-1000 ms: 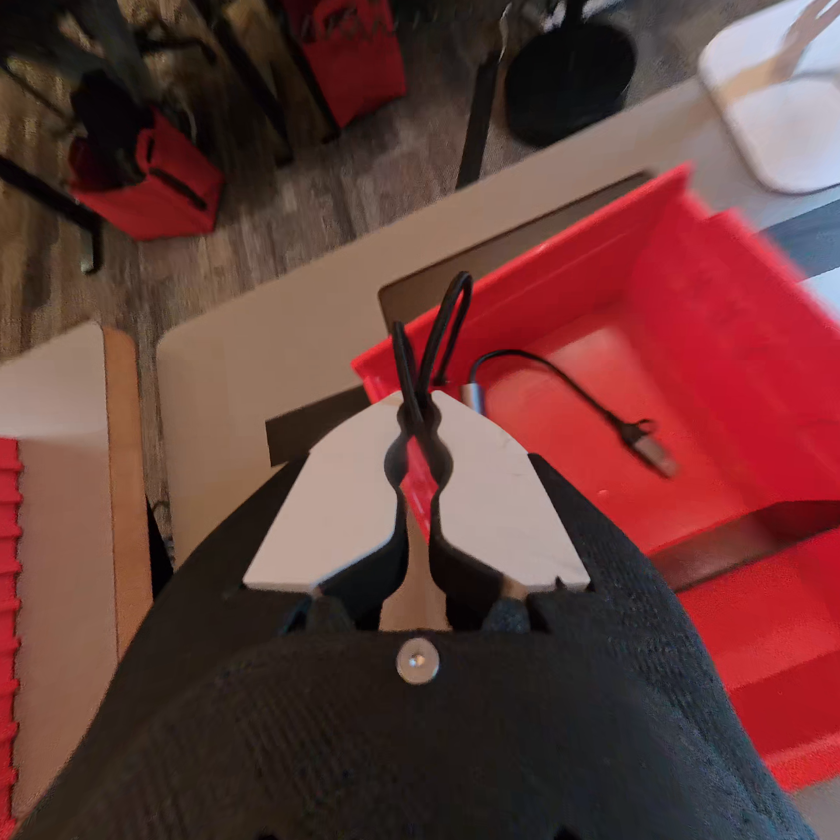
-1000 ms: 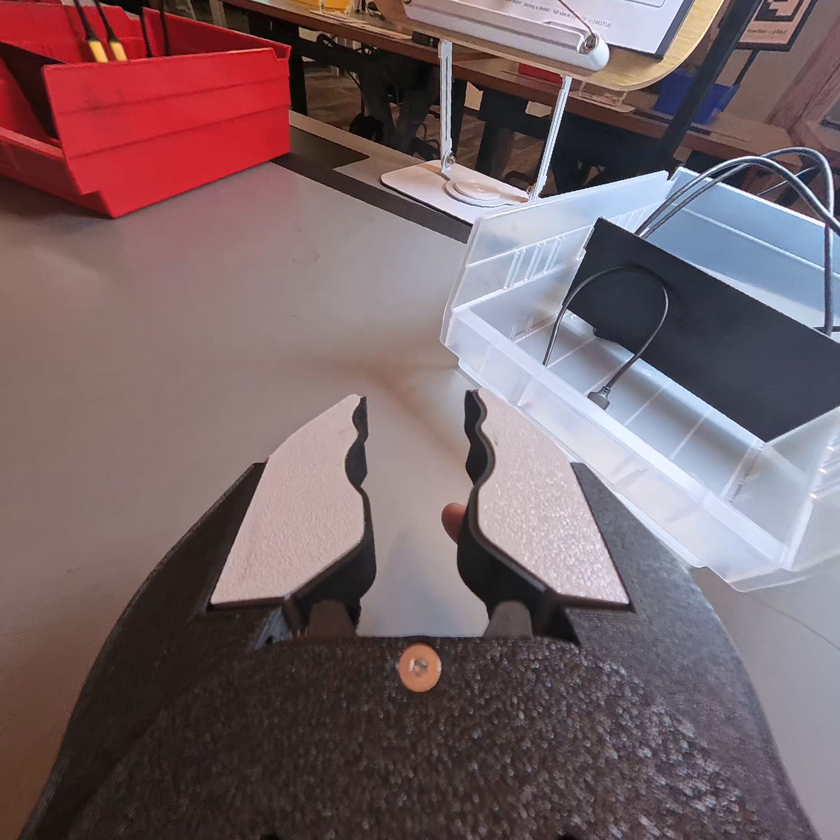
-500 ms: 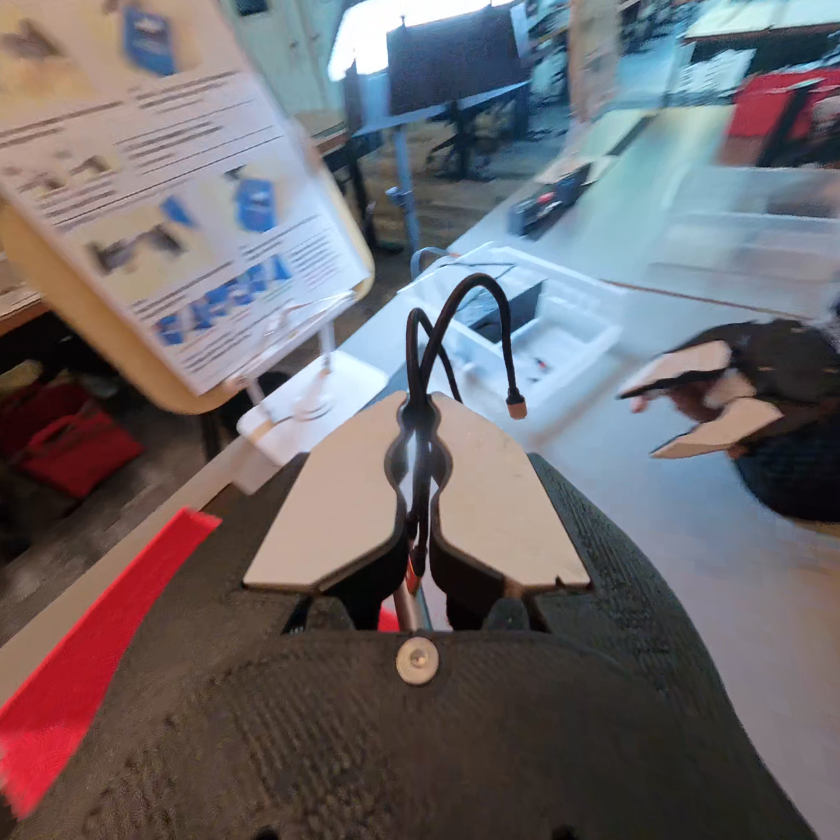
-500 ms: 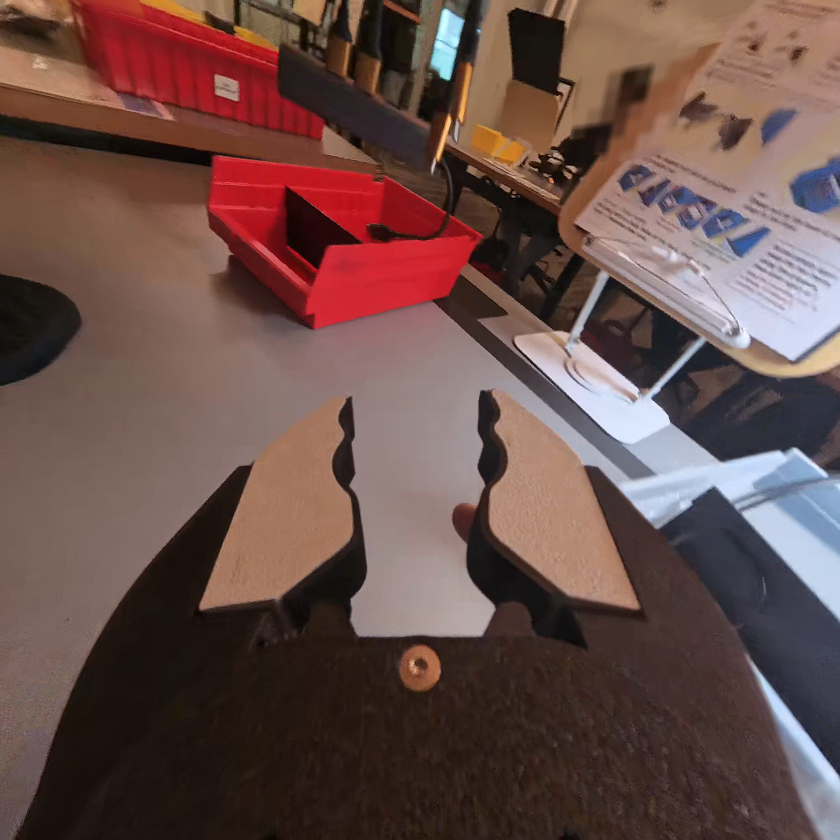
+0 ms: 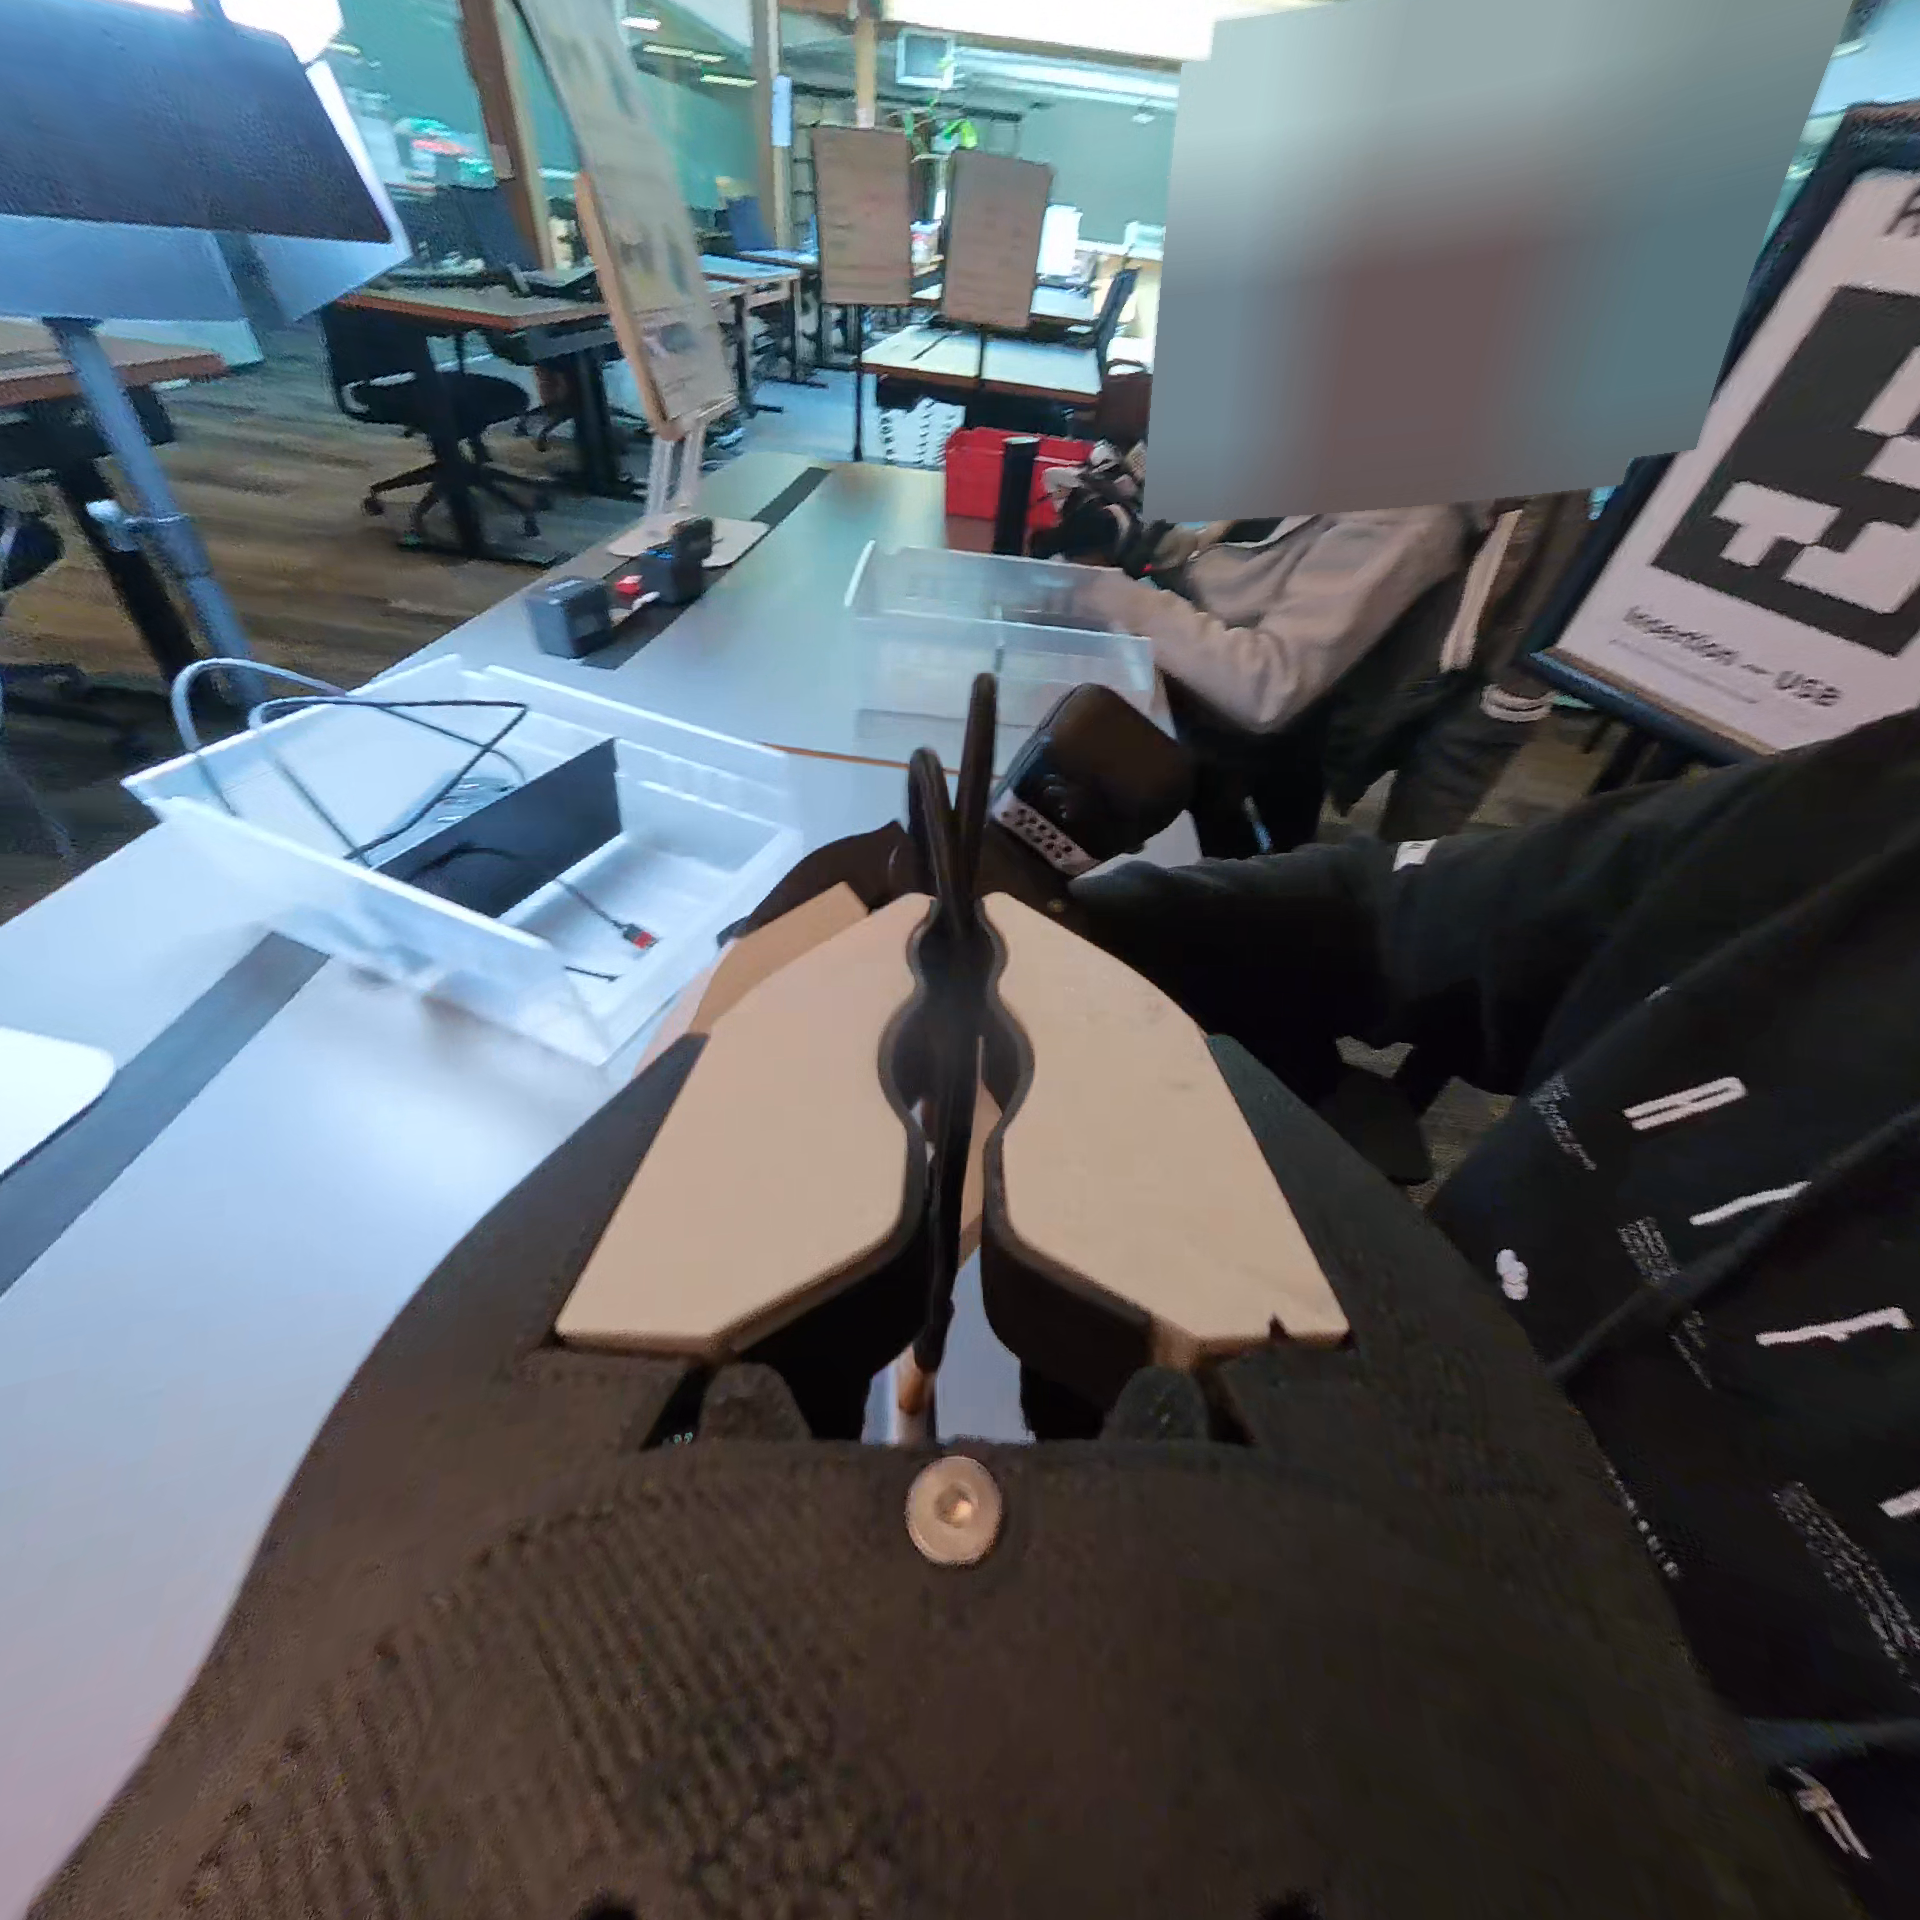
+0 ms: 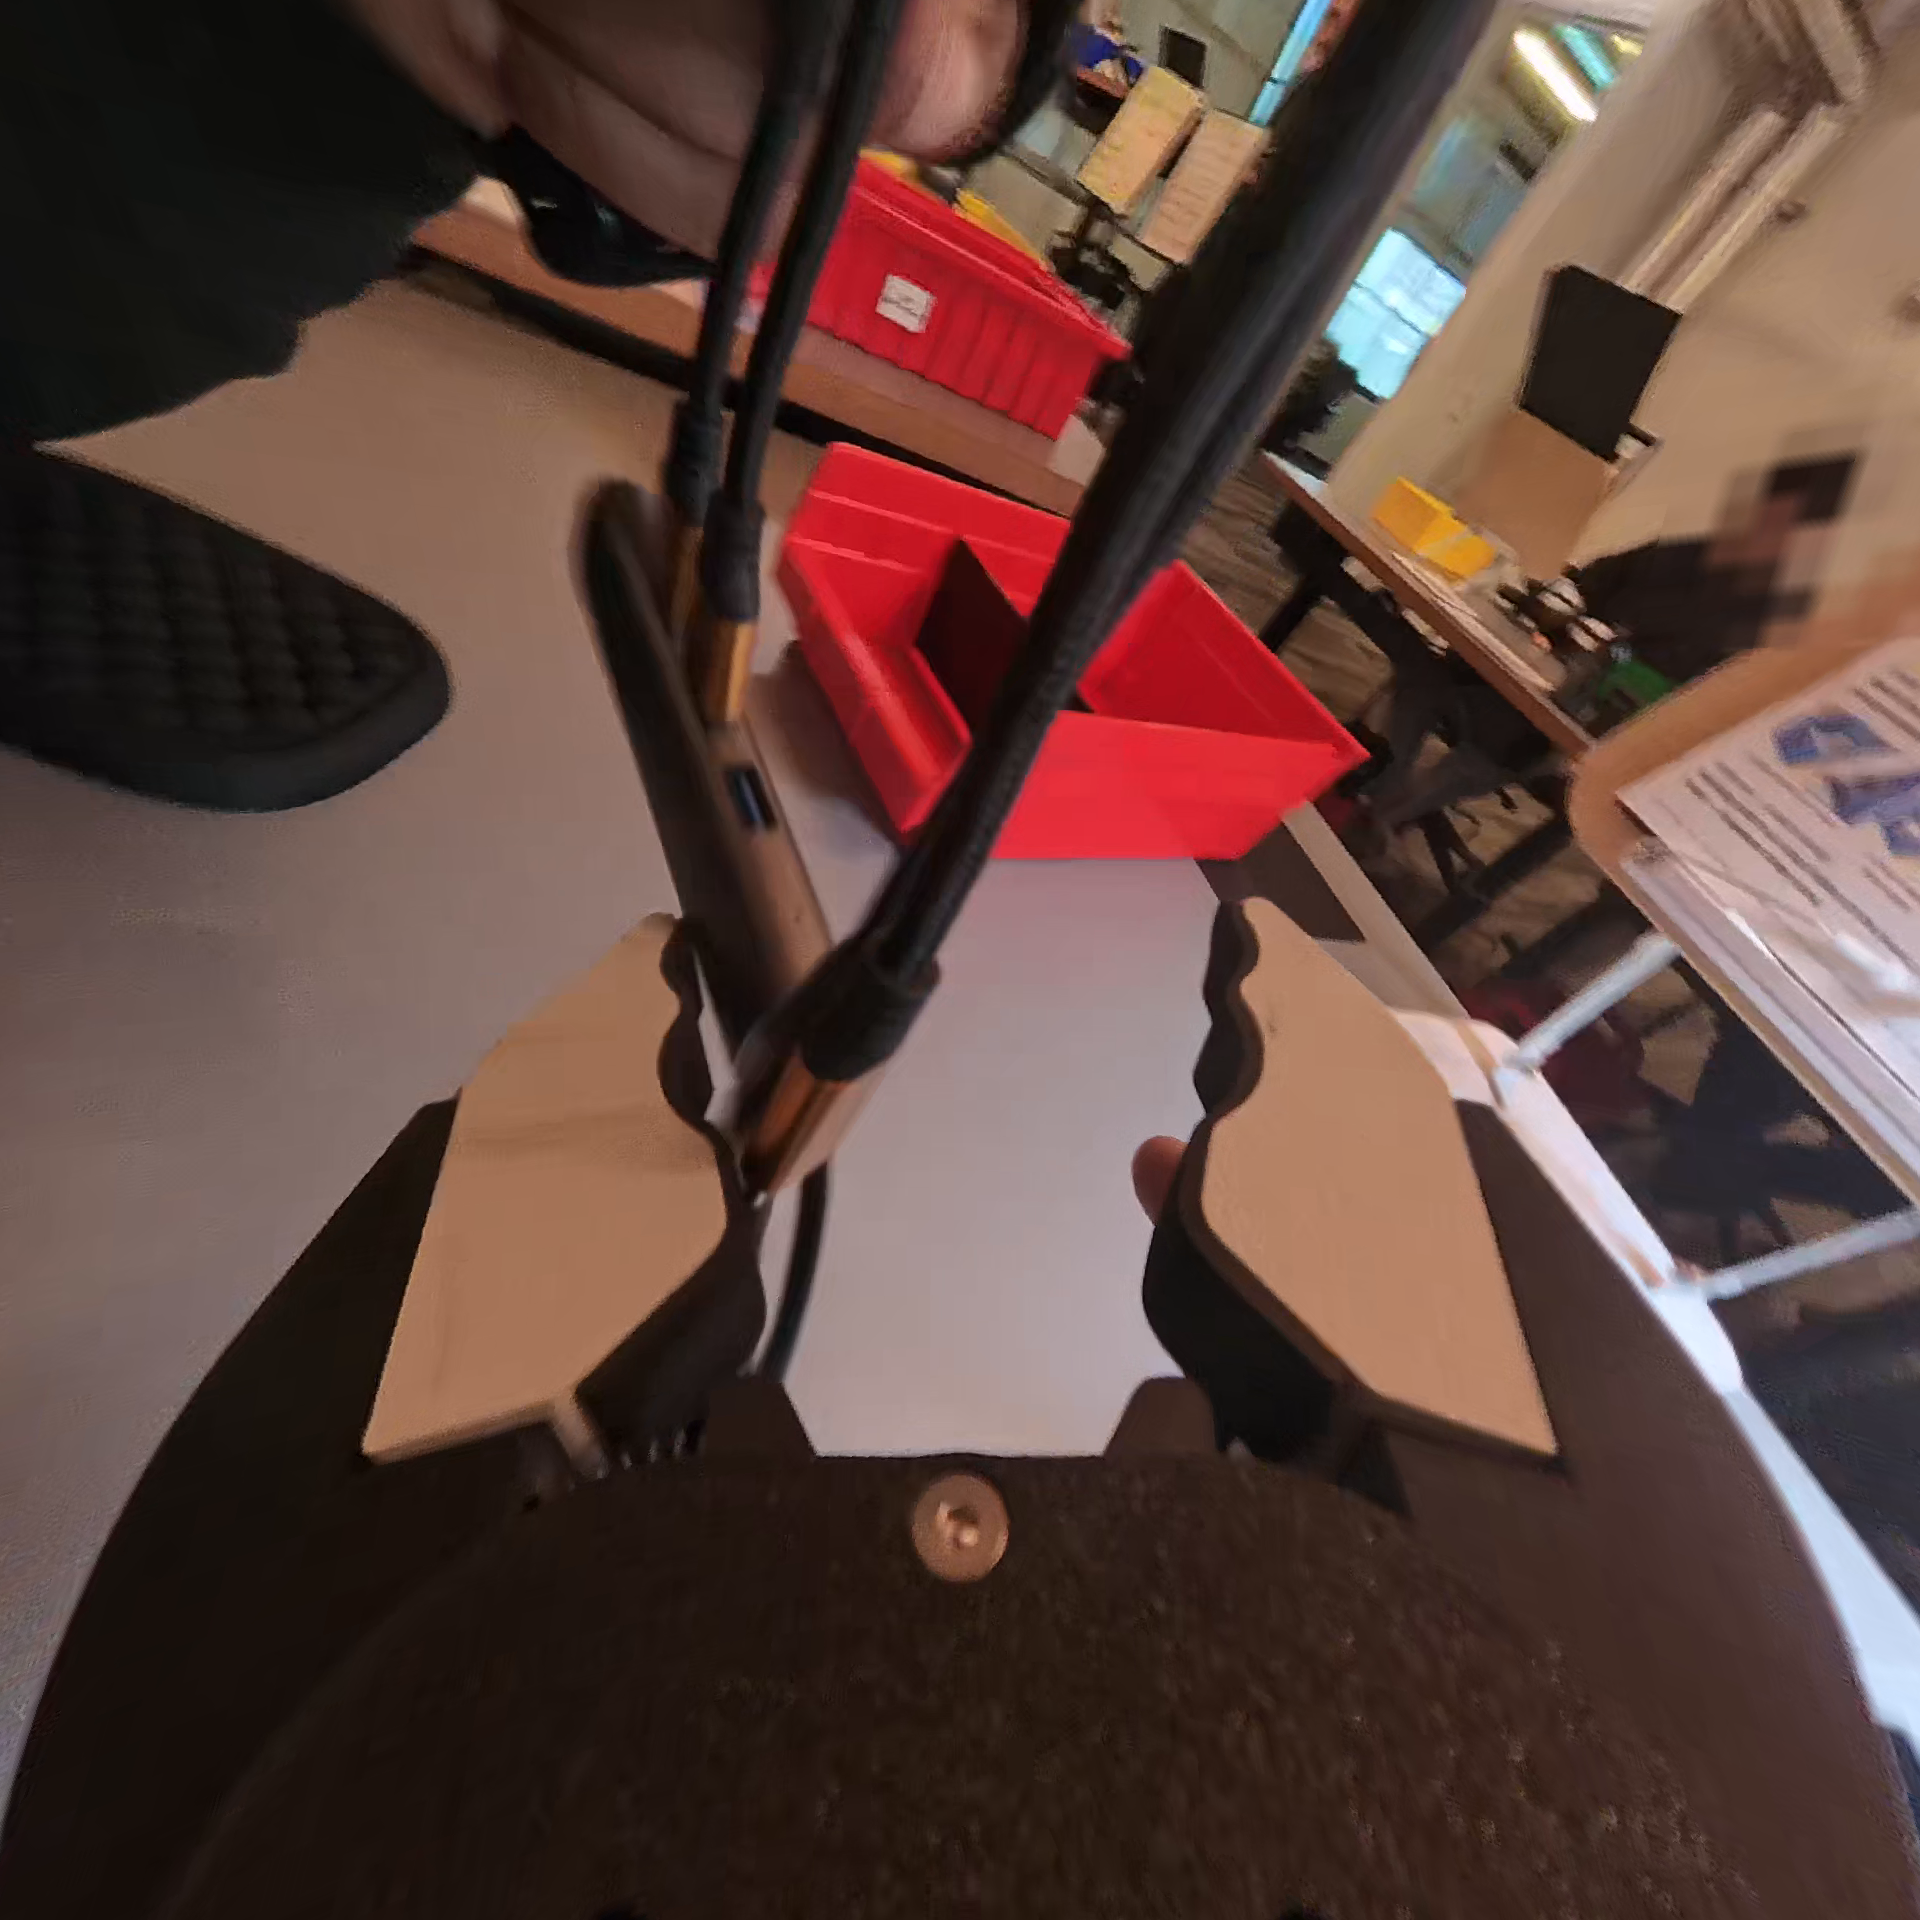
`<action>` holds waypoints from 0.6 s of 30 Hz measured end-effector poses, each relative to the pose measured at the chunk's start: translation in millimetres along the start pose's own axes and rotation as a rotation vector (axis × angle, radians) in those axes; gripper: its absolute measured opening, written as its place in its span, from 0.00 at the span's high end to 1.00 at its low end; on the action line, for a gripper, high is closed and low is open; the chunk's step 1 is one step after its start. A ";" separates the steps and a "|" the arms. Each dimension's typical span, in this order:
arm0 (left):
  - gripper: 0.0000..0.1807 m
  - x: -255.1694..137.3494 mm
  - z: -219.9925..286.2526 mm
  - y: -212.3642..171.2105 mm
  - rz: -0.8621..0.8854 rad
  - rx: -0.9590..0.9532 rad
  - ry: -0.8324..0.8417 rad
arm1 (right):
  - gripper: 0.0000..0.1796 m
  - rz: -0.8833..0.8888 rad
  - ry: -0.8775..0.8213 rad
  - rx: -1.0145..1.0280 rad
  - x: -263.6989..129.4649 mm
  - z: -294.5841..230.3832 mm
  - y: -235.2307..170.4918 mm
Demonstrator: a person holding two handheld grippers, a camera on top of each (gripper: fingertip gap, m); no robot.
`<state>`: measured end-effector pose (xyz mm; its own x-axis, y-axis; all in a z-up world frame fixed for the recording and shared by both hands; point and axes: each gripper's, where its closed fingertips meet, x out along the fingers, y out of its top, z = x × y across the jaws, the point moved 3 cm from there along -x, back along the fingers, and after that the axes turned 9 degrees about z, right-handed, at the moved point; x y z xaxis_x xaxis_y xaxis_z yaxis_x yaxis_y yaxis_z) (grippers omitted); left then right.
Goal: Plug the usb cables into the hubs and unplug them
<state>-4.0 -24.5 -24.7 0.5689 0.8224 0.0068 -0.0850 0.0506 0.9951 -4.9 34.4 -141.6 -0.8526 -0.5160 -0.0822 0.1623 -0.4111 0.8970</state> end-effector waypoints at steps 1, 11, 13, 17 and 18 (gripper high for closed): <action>0.98 1.5 3.4 -0.1 0.014 0.003 -0.014 | 0.52 -0.008 0.055 -0.015 1.4 -7.3 1.8; 0.79 -11.8 -28.5 -8.9 0.142 -0.006 -0.009 | 0.89 0.091 0.195 0.140 1.5 -28.2 4.8; 0.72 -19.3 -38.0 -14.7 0.185 -0.019 -0.045 | 0.90 0.206 0.123 0.224 -2.1 -12.6 9.8; 0.71 -22.0 -54.2 -40.5 0.227 -0.134 -0.114 | 0.90 0.422 -0.010 0.383 -15.1 17.8 18.4; 0.72 -16.7 -55.6 -48.2 0.226 -0.144 -0.115 | 0.90 0.462 -0.015 0.421 -16.5 19.5 19.5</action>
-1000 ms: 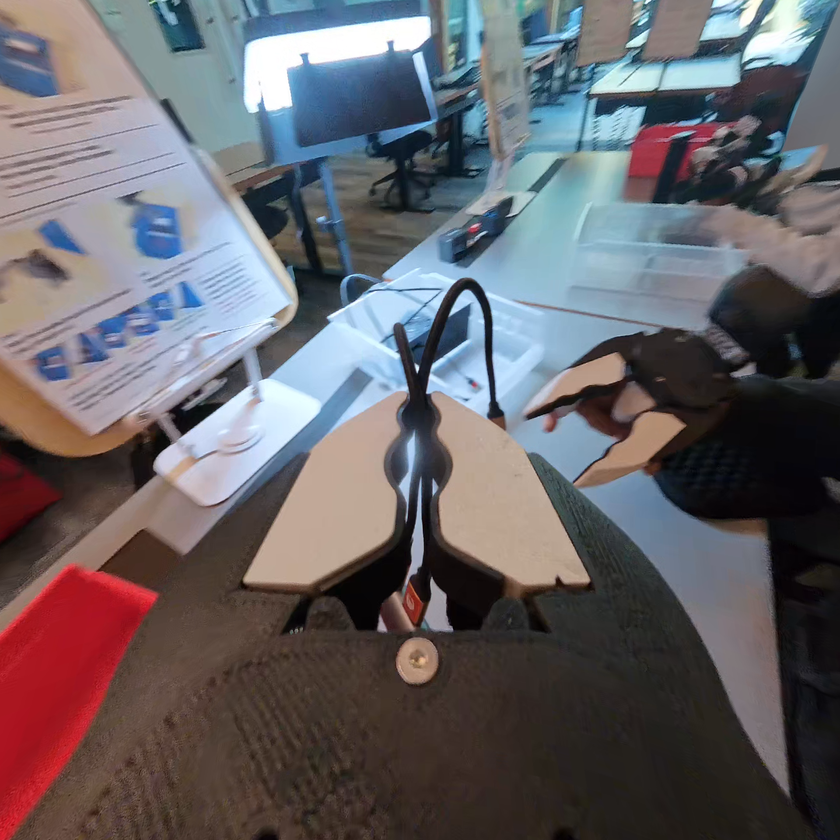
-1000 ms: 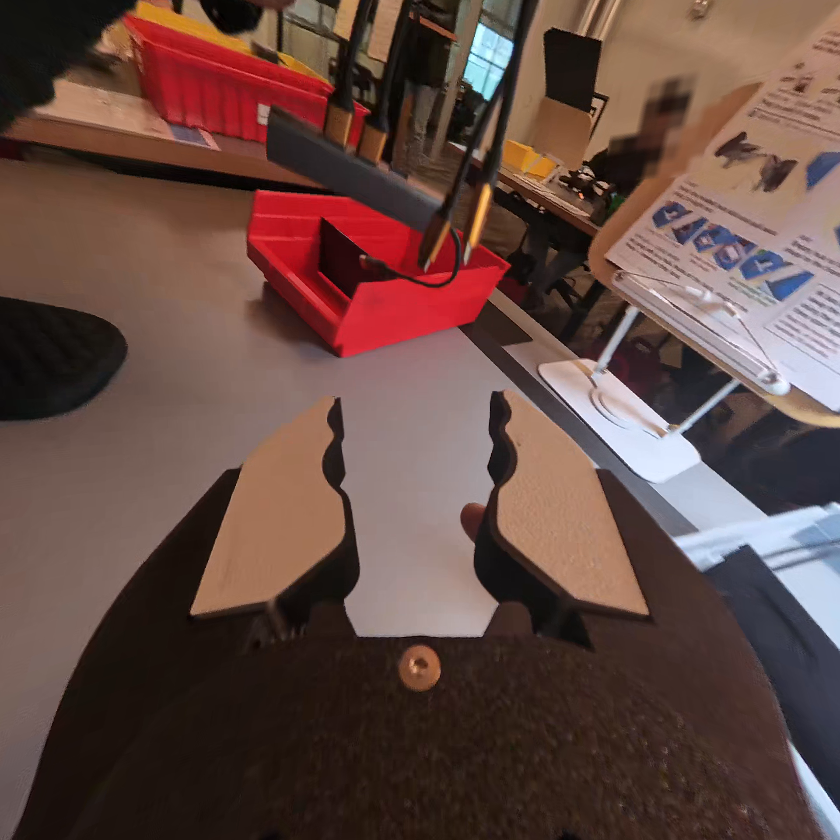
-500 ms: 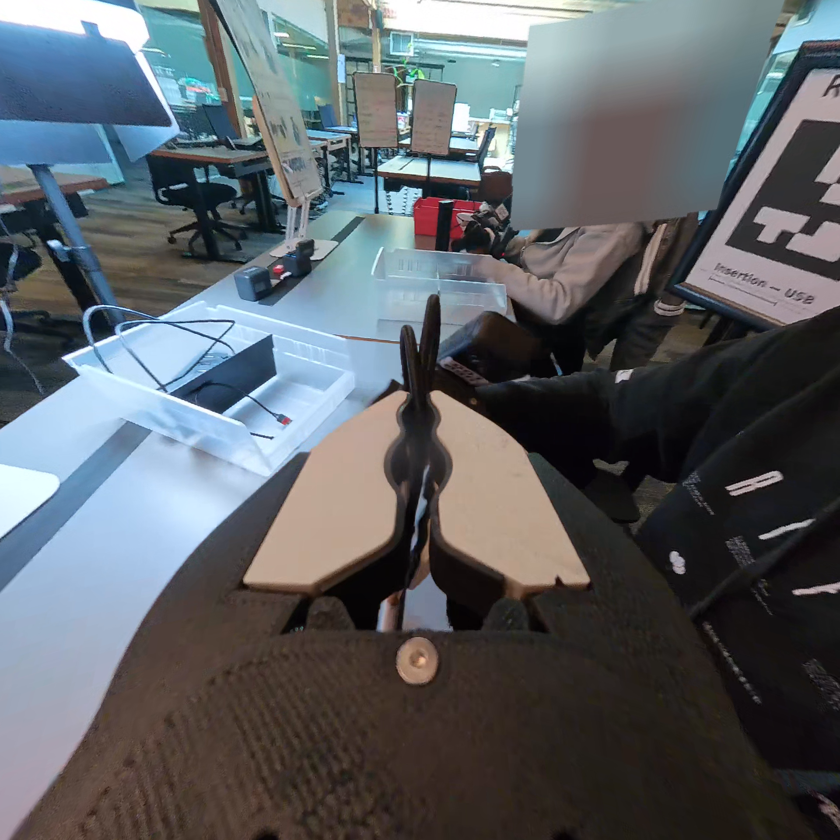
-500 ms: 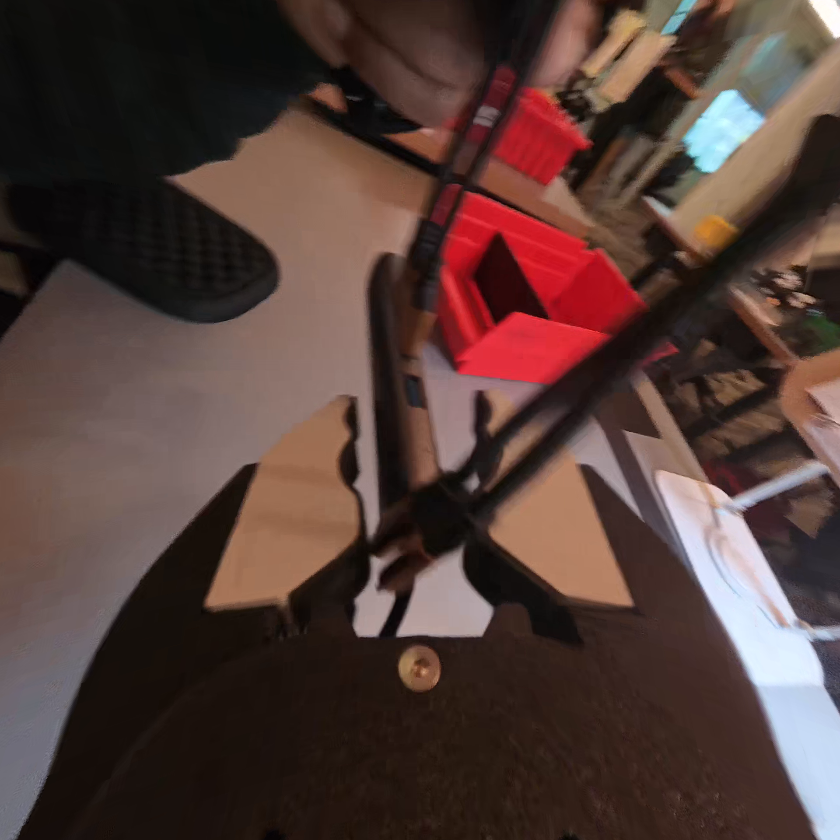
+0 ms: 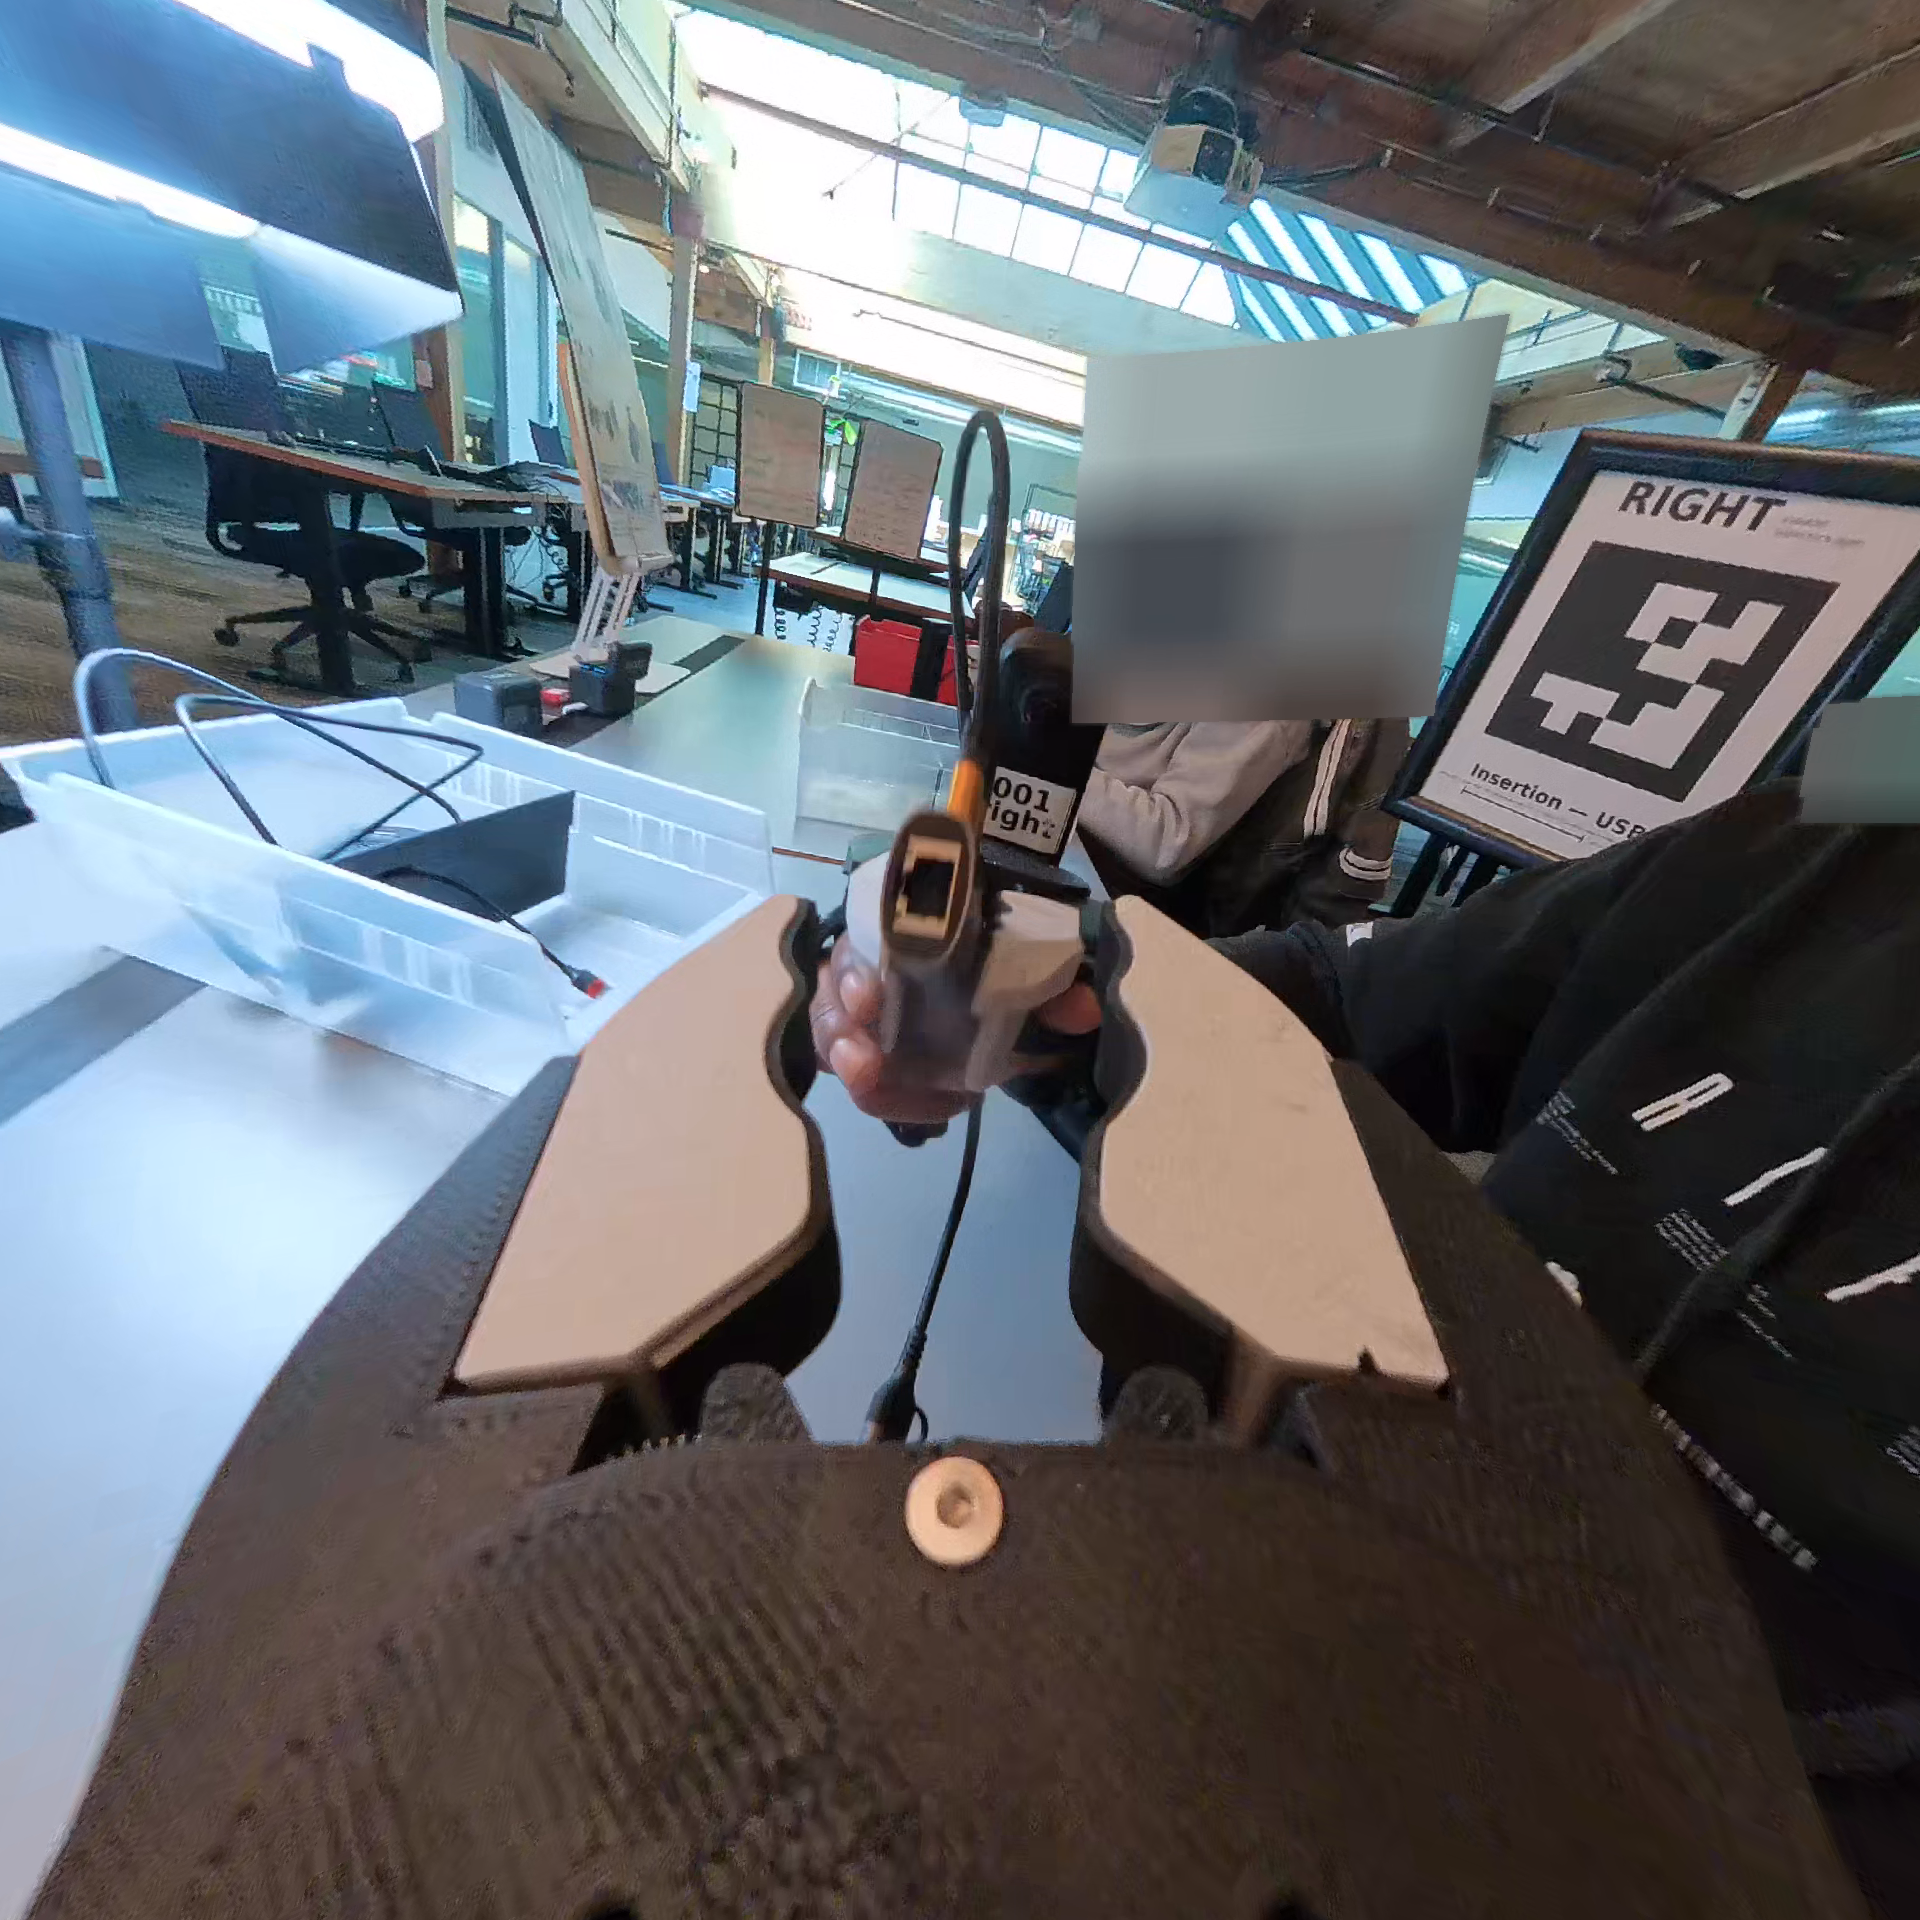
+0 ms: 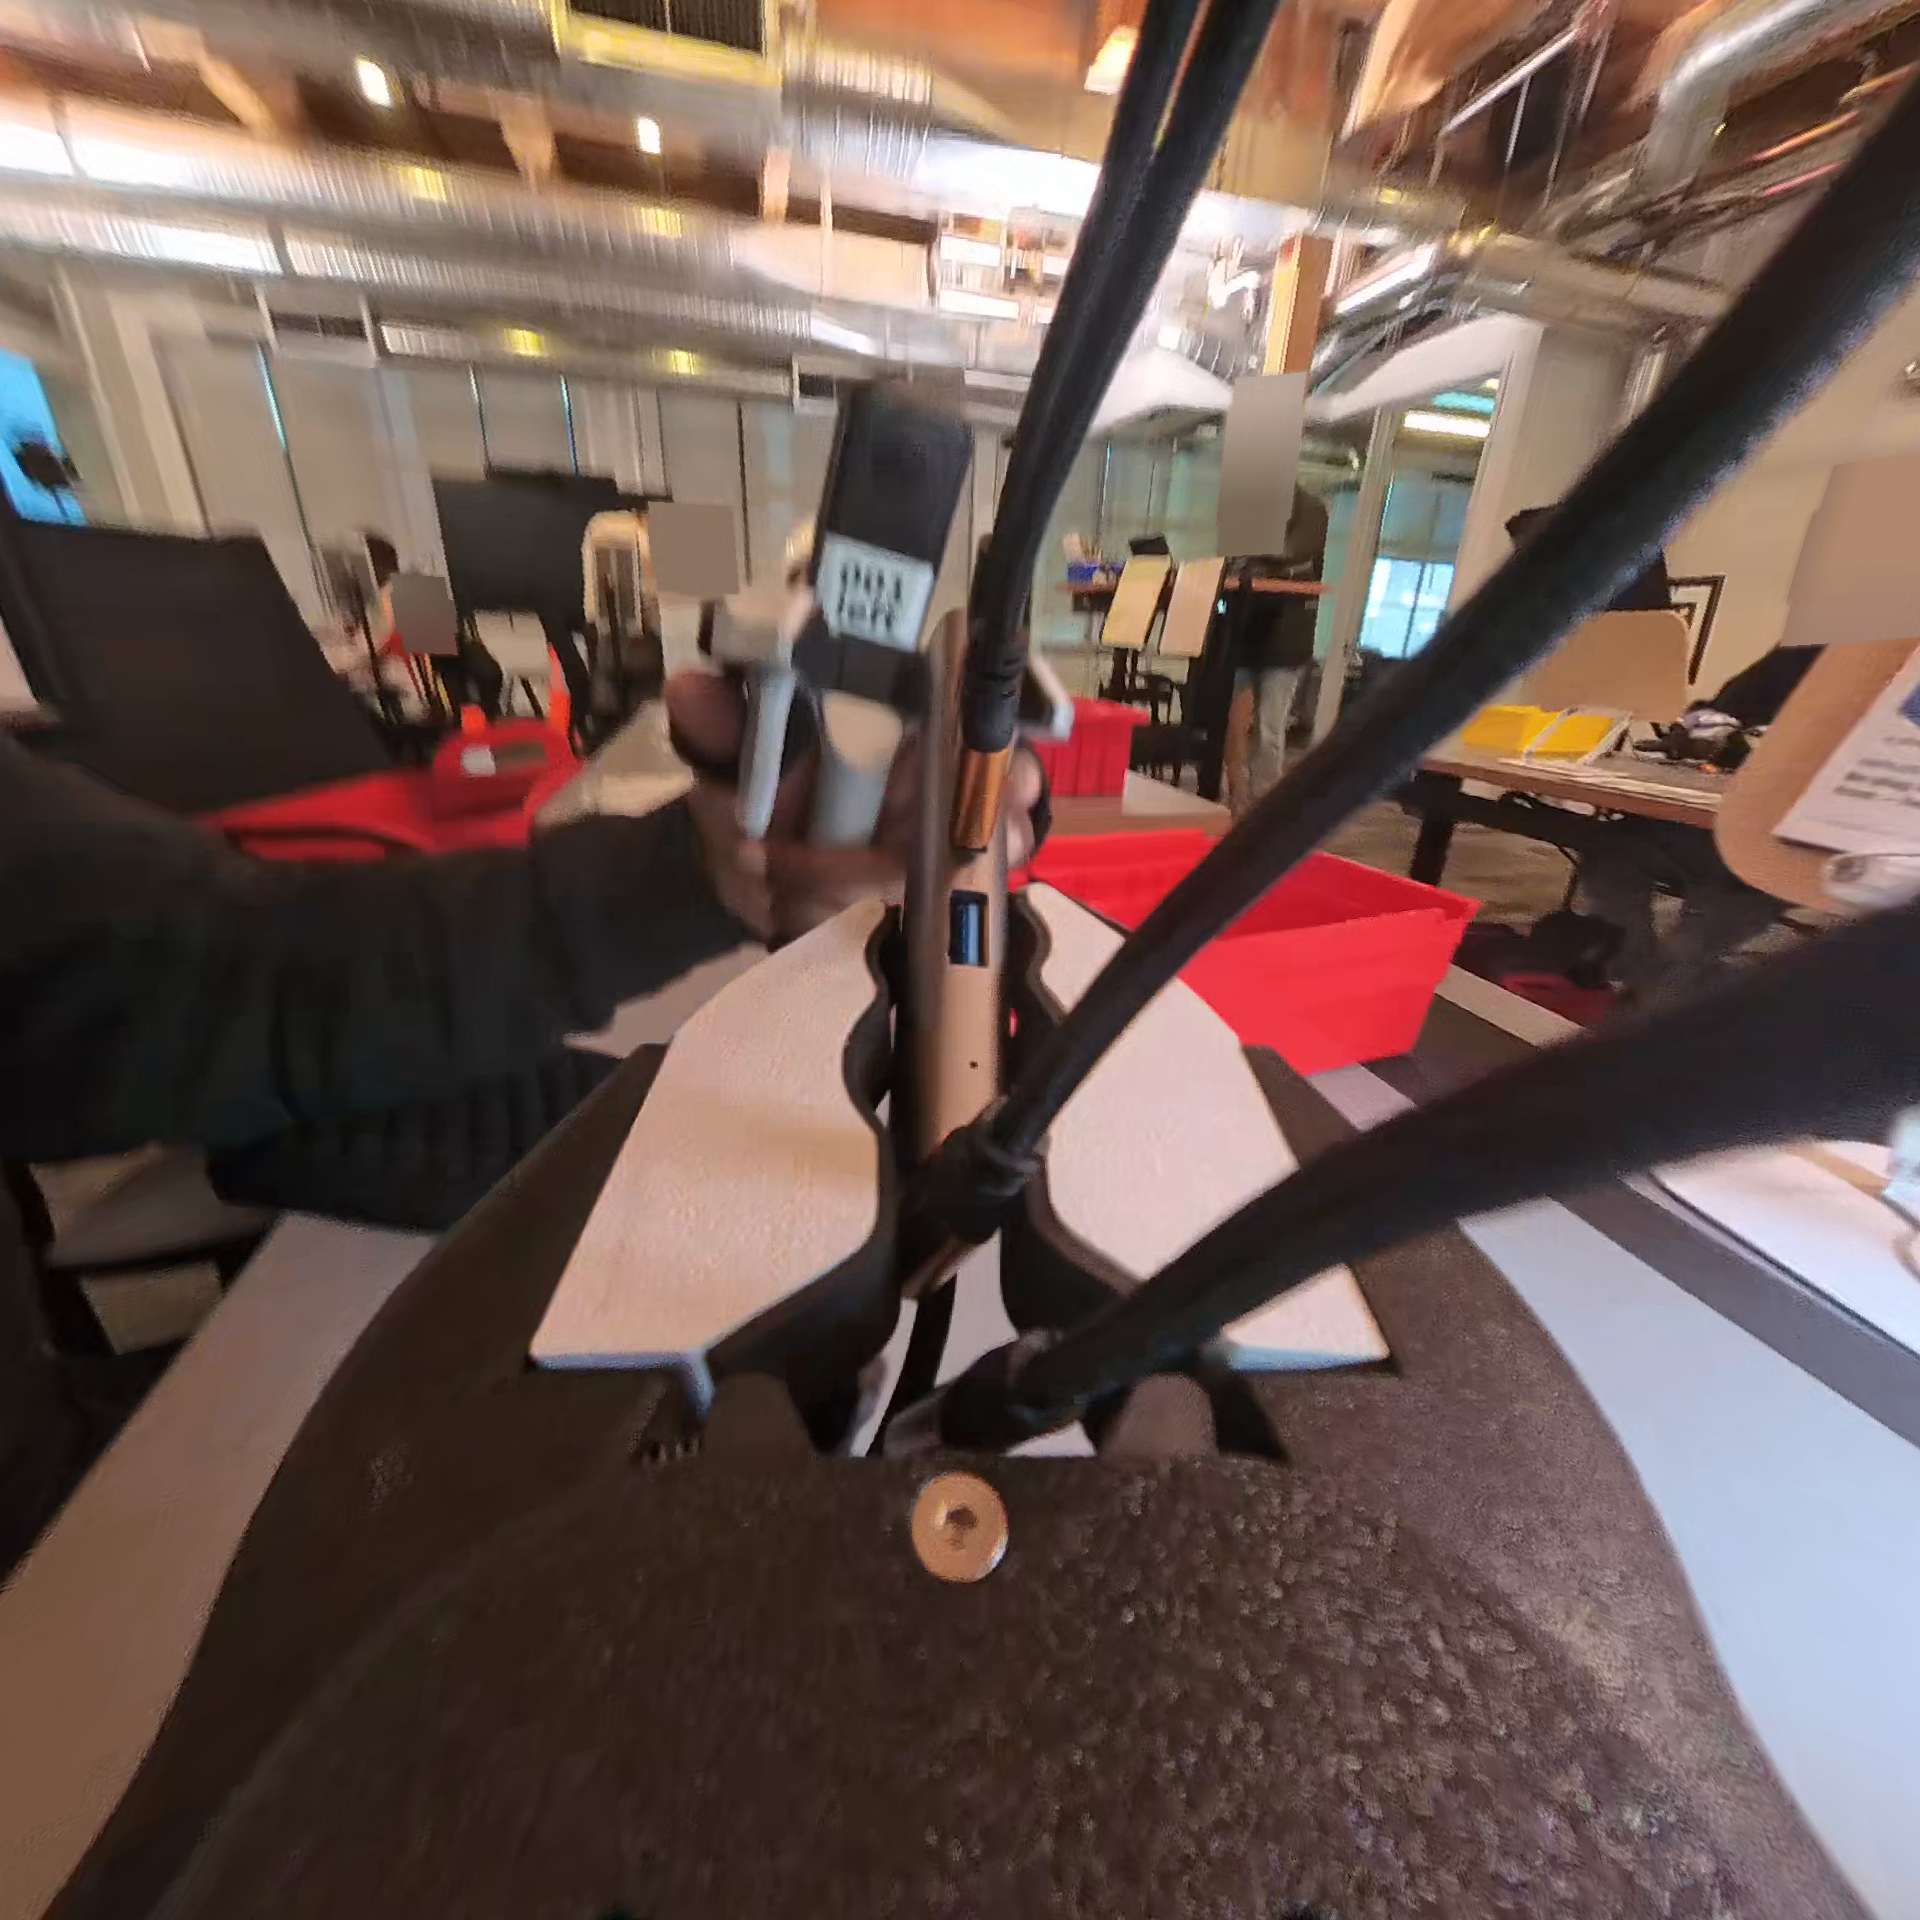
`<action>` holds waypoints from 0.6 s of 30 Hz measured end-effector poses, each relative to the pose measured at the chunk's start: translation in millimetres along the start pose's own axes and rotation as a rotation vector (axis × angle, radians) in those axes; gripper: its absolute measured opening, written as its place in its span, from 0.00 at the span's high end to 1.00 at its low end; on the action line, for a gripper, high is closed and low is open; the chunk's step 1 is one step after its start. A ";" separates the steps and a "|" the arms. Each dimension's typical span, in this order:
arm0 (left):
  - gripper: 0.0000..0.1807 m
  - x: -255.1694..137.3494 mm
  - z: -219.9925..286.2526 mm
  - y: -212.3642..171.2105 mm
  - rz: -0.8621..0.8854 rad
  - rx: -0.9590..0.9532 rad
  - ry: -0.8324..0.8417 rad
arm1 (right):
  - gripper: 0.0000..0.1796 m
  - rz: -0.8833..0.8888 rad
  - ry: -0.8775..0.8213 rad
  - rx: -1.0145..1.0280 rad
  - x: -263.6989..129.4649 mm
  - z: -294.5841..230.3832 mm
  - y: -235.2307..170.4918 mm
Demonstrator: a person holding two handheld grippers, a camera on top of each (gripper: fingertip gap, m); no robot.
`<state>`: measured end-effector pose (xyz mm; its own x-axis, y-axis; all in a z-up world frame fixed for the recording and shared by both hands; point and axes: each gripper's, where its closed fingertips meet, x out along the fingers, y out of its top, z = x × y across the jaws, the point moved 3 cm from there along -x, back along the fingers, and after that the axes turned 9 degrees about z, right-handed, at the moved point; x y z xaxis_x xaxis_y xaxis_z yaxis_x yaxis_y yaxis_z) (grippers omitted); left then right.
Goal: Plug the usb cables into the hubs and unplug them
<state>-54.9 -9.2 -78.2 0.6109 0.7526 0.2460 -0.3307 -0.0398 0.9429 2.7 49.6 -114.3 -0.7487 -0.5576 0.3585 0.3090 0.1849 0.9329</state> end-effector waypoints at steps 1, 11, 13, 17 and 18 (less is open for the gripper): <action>0.72 5.8 -0.5 -7.0 0.004 -0.006 -0.009 | 0.90 0.035 0.003 0.033 0.4 -1.2 0.7; 0.90 7.6 -15.6 -4.4 -0.058 0.047 0.124 | 0.68 -0.136 -0.101 0.032 -10.8 27.6 -24.4; 0.91 -7.0 -20.2 13.0 -0.065 0.076 0.195 | 0.58 -0.172 -0.143 0.048 -25.8 48.0 -11.9; 0.91 -26.9 -24.7 28.0 -0.185 0.156 0.320 | 0.63 -0.131 -0.330 -0.166 -52.2 81.8 57.1; 0.91 -27.5 -25.2 28.4 -0.222 0.167 0.334 | 0.65 -0.165 -0.359 -0.265 -51.8 82.4 72.2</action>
